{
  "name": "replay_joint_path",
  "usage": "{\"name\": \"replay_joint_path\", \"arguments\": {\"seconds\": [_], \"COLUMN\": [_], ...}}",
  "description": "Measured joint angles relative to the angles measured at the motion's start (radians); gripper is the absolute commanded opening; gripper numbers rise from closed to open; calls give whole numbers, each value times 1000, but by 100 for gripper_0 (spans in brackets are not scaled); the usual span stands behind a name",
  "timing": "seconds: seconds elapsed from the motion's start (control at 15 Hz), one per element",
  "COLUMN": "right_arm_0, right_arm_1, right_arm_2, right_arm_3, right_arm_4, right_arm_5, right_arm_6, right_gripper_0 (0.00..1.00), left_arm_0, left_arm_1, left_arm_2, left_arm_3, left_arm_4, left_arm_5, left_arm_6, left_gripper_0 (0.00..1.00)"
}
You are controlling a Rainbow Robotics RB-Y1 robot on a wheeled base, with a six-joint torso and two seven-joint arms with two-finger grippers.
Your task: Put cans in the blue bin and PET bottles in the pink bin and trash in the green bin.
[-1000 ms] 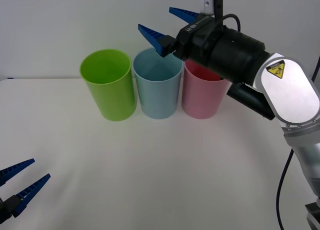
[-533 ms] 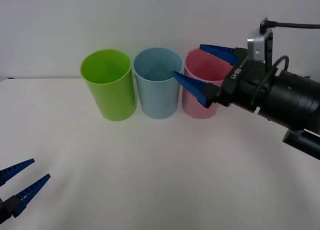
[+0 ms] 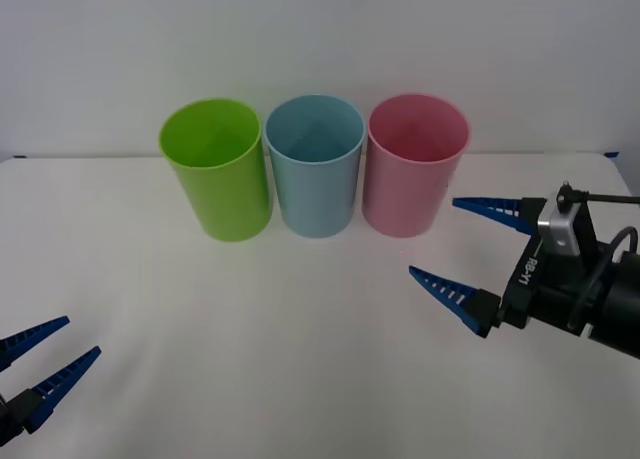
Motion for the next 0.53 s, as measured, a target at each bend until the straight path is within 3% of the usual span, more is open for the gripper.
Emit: {"name": "replay_joint_path", "arguments": {"seconds": [0.53], "right_arm_0": [90], "right_arm_1": [0], "right_arm_2": [-150], "right_arm_3": [60], "right_arm_4": [19], "right_arm_5": [-244], "right_arm_6": [116], "right_gripper_0": [100], "left_arm_0": [0], "left_arm_1": [0], "left_arm_2": [0], "left_arm_3": [0], "left_arm_4": [0], "left_arm_5": [0], "left_arm_6": [0], "left_gripper_0": [79]}}
